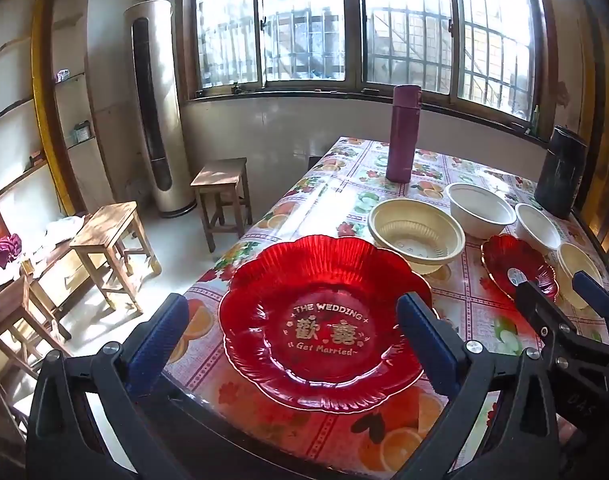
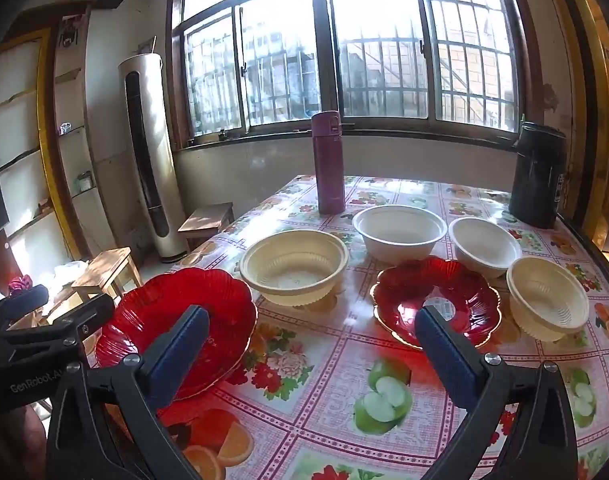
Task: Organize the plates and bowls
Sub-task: 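Move both grippers toward the rim of the large red wedding plate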
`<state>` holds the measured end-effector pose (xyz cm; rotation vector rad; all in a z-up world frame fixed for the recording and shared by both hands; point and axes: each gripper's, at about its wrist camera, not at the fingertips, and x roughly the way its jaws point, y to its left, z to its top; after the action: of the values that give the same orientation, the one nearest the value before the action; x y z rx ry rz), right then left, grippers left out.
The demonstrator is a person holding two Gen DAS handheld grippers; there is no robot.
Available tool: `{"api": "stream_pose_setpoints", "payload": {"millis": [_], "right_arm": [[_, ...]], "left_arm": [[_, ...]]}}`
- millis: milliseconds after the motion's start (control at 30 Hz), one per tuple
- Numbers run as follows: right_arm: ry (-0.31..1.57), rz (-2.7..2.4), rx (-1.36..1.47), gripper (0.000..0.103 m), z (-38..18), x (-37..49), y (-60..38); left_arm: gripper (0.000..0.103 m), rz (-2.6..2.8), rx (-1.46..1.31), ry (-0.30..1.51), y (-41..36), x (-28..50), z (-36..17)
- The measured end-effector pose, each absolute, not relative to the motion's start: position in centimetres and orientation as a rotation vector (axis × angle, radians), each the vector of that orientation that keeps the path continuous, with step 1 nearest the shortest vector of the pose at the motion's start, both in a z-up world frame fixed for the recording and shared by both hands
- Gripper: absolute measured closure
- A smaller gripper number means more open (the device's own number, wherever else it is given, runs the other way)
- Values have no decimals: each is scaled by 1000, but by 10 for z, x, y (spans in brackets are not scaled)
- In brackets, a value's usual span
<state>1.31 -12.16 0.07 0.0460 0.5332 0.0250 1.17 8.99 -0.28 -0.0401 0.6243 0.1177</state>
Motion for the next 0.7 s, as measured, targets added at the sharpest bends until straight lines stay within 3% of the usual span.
{"api": "stream_pose_setpoints", "payload": {"millis": [700], "right_arm": [[628,119,13,0,-18,24,-97]], "left_arm": [[0,226,-77,712,122,18,-33]]}}
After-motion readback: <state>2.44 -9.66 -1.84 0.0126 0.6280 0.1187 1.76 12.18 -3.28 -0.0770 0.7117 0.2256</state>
